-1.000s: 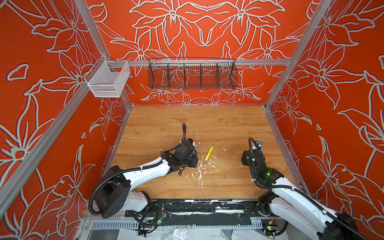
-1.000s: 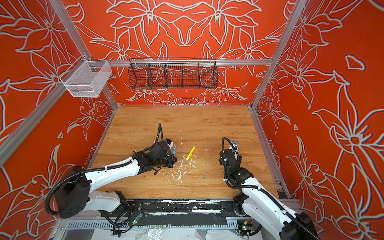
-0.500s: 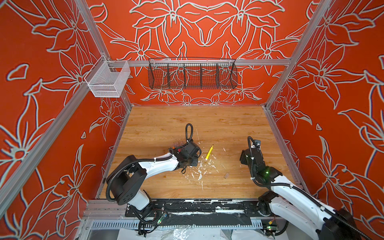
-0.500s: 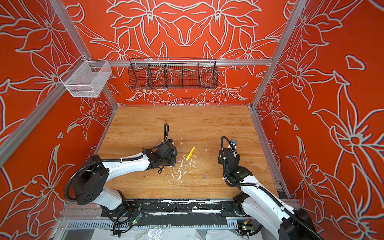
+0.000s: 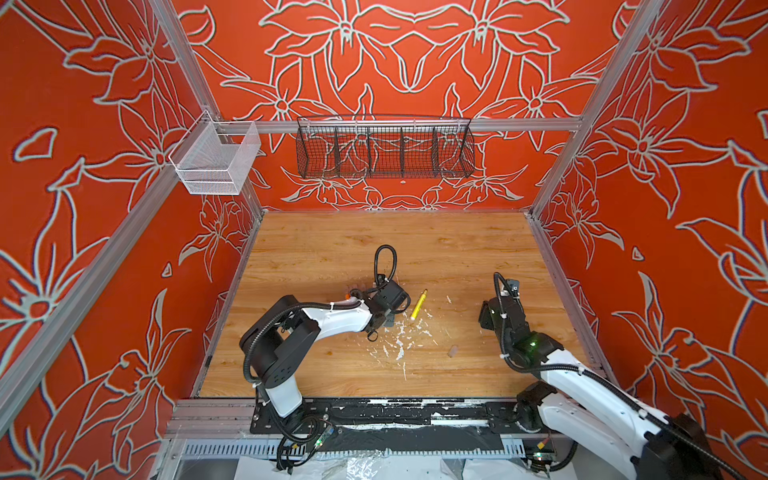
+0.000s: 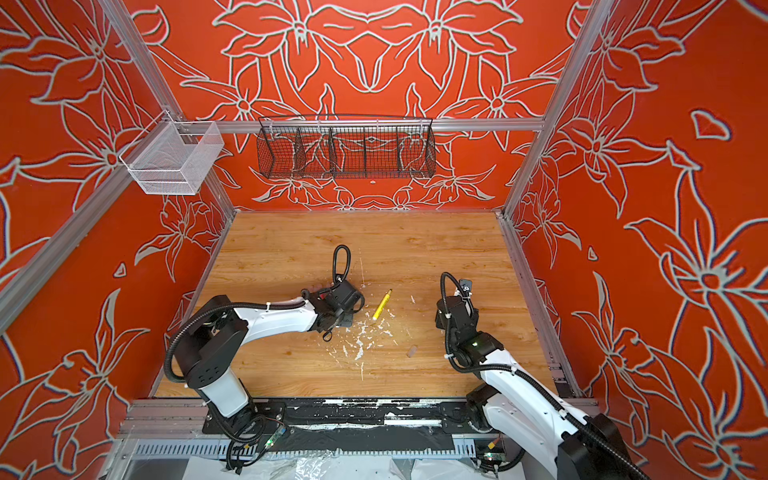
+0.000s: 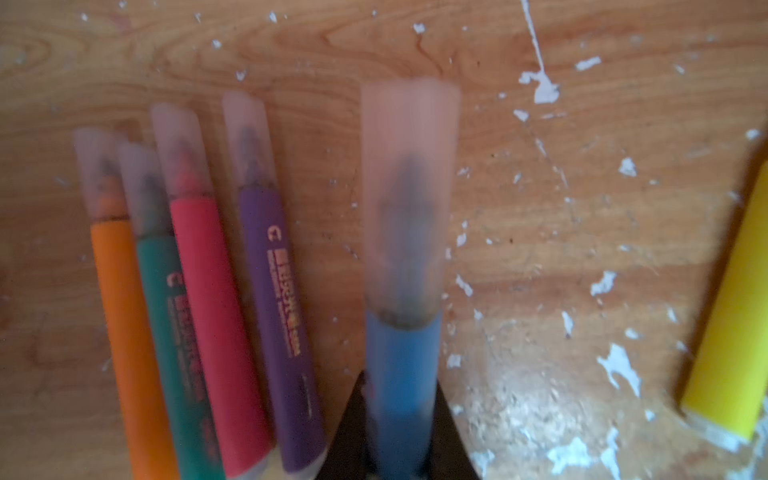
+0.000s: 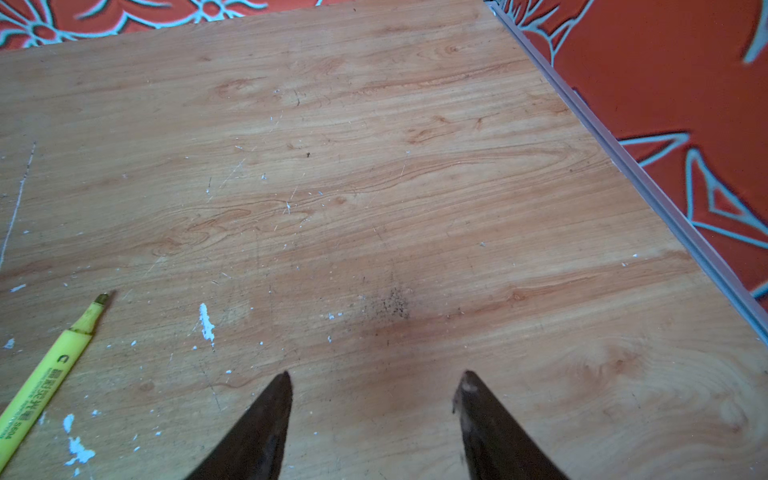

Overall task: Insert the pens into the pen caps
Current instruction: 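Lower the capped blue marker beside the purple marker and release it, then move the left gripper over the yellow highlighter and grasp it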

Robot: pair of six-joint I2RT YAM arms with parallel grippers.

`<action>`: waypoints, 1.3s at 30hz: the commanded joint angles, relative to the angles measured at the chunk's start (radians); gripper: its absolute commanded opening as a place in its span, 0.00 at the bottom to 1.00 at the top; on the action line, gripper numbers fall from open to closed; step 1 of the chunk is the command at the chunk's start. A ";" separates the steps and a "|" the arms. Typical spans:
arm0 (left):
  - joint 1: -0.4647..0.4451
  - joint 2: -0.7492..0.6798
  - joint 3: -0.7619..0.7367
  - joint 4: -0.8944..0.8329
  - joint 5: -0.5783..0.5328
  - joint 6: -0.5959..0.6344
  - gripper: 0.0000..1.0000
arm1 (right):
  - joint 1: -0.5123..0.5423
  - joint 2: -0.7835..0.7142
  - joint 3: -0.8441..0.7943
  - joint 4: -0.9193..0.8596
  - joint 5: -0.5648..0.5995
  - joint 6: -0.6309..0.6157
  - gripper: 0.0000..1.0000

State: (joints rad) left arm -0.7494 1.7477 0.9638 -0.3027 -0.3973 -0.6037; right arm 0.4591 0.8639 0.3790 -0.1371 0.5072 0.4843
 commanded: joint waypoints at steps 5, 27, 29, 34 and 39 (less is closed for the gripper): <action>0.019 0.104 0.097 -0.106 -0.162 -0.060 0.00 | -0.005 0.003 0.029 0.013 -0.012 -0.006 0.65; 0.038 0.091 0.164 -0.158 -0.181 -0.051 0.27 | -0.006 0.009 0.032 0.013 -0.015 -0.007 0.65; 0.038 0.067 0.161 -0.170 -0.186 -0.054 0.27 | -0.005 0.009 0.032 0.013 -0.016 -0.007 0.65; 0.038 0.008 0.143 -0.180 -0.200 -0.063 0.16 | -0.005 0.009 0.032 0.013 -0.016 -0.007 0.65; 0.032 -0.038 0.136 -0.170 -0.173 -0.044 0.10 | -0.005 0.009 0.032 0.013 -0.017 -0.007 0.65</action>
State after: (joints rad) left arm -0.7139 1.7470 1.1107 -0.4545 -0.5652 -0.6472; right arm 0.4591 0.8696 0.3809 -0.1265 0.4915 0.4793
